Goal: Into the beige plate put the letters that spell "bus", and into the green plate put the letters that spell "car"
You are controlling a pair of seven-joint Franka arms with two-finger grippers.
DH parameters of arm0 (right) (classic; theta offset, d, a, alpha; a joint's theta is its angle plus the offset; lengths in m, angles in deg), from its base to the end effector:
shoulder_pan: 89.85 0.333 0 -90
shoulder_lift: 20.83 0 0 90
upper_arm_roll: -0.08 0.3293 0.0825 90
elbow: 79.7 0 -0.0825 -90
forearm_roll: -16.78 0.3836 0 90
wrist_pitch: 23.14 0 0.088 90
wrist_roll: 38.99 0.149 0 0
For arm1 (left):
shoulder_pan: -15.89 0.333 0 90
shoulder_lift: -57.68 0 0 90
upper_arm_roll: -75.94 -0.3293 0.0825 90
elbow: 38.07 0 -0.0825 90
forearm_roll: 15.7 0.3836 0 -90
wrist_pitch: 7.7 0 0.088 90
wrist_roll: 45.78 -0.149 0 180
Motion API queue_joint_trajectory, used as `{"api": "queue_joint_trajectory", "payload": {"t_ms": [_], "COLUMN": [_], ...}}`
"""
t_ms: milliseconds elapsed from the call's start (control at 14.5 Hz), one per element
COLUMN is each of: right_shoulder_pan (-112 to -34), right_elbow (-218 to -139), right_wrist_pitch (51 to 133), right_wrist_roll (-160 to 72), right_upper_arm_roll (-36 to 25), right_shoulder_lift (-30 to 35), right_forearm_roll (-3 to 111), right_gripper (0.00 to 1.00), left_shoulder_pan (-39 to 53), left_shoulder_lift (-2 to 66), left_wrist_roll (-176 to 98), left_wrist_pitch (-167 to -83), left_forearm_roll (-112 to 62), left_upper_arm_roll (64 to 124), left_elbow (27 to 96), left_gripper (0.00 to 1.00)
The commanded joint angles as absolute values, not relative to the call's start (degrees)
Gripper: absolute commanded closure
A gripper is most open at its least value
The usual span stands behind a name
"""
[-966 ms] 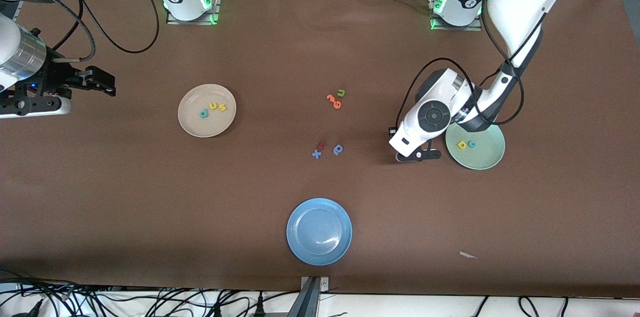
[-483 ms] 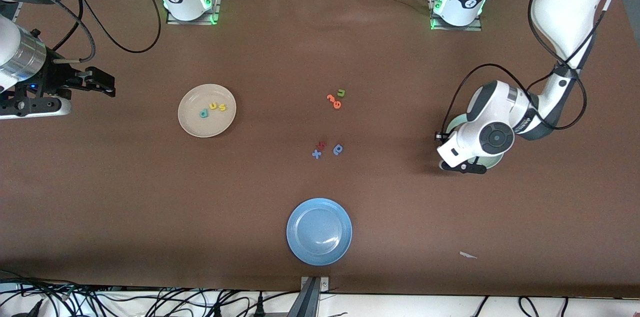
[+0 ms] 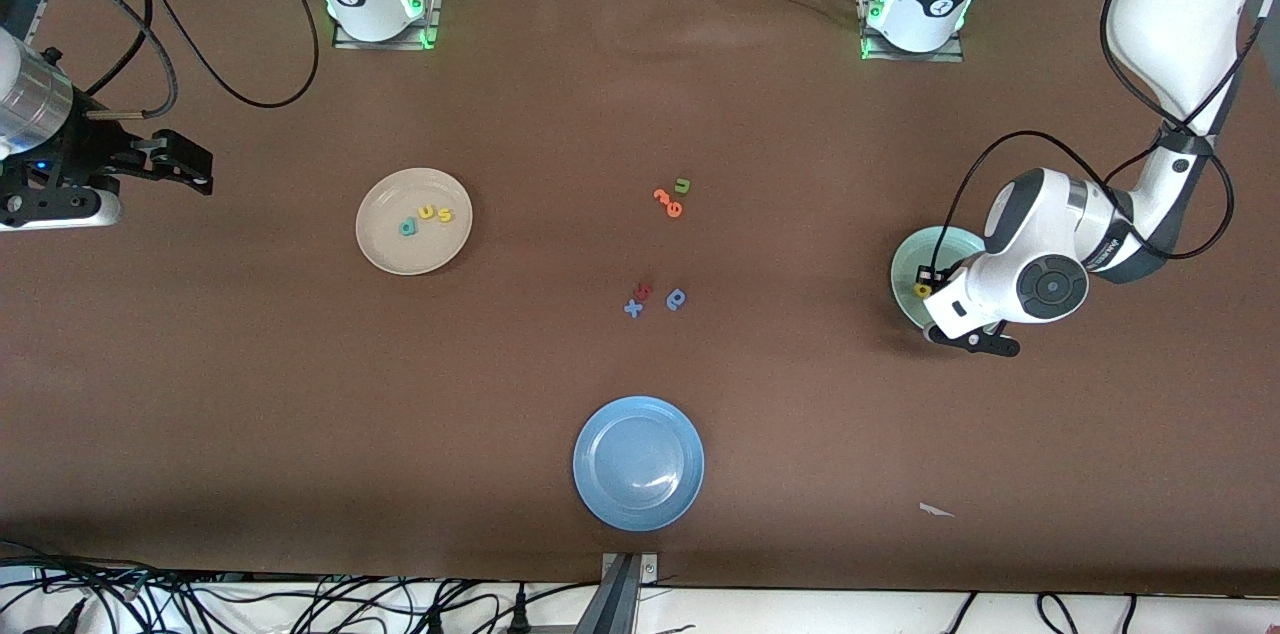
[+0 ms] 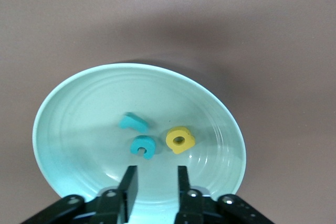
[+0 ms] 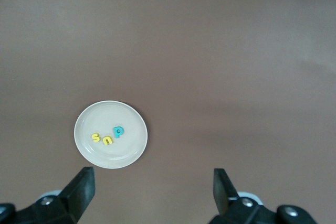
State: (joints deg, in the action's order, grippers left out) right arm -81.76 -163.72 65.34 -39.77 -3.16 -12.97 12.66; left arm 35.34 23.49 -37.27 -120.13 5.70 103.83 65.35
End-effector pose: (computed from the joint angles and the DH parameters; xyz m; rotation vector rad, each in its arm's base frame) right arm 0.5905 0.0413 0.5644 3.0550 0.1510 -0.0860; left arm 0.6014 -0.0431 0.1922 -2.9965 0.2729 0.5138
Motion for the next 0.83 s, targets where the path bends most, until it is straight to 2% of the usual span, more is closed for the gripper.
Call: {"api": "queue_joint_trajectory", "payload": {"t_ms": [0, 345, 483, 621, 759], "right_shoulder_pan": [-81.9, -81.3, -81.3, -81.2, -81.2], "right_elbow": [-161.7, -161.1, -161.2, -161.1, -161.2], "right_wrist_pitch": [64.8, 66.5, 65.9, 65.5, 65.3], "right_wrist_roll": [-40.0, -39.8, -40.0, -40.0, -40.0], "right_upper_arm_roll": [-3.4, -3.1, -3.1, -3.0, -3.0], "right_shoulder_lift": [-12.2, -11.7, -11.5, -11.4, -11.5], "right_forearm_roll": [12.7, 12.7, 12.8, 13.0, 13.6], "right_gripper": [0.00, 0.00, 0.00, 0.00, 0.00], "left_shoulder_pan": [35.8, 36.1, 39.8, 40.2, 36.8], "left_shoulder_lift": [24.5, 24.6, 24.9, 29.3, 34.9], "left_wrist_roll": [-38.0, -38.2, -38.7, -41.6, -45.1], "left_wrist_pitch": [-113.7, -106.9, -105.3, -105.3, -105.3], "left_forearm_roll": [7.1, 6.4, 5.7, 0.3, -4.6], "left_upper_arm_roll": [104.5, 104.6, 105.0, 104.0, 98.5], "left_elbow": [61.2, 54.6, 52.7, 53.2, 54.7], "left_gripper": [0.00, 0.00, 0.00, 0.00, 0.00]}}
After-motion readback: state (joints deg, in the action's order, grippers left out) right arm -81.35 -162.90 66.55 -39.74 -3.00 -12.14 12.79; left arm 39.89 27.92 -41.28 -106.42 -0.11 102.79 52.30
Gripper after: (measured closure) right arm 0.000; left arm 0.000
